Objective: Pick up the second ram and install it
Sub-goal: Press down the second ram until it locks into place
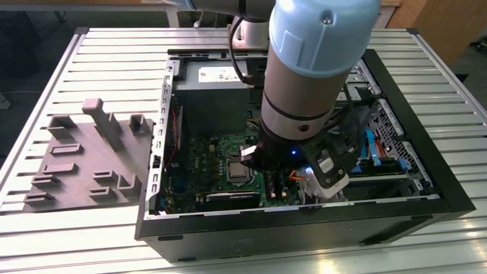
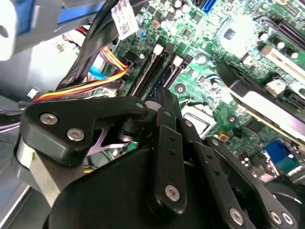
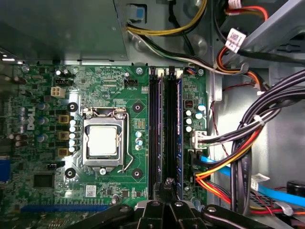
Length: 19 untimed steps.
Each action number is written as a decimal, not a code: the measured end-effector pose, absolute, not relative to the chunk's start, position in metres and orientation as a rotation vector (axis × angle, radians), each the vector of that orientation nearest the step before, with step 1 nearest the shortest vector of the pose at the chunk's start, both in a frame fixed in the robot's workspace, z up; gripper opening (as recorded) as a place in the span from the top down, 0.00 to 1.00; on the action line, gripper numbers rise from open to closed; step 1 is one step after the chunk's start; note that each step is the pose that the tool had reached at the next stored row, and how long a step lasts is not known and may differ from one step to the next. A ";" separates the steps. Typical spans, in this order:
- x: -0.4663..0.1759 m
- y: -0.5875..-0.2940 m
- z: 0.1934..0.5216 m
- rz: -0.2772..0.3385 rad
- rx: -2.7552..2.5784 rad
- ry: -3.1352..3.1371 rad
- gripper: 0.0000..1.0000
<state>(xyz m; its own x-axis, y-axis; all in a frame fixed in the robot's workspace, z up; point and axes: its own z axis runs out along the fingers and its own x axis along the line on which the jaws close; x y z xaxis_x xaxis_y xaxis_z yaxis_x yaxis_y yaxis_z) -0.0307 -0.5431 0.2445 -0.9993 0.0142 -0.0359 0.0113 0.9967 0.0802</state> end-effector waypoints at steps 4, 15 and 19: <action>-0.031 -0.543 0.246 0.125 0.020 3.103 0.89; -0.031 -0.532 0.246 0.124 0.020 3.103 0.89; -0.031 -0.525 0.246 0.124 0.020 3.103 0.89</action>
<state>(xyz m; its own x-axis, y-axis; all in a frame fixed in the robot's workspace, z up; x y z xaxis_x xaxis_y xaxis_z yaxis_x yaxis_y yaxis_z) -0.0310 -0.5251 0.2460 -0.9993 0.0142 -0.0359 0.0113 0.9967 0.0803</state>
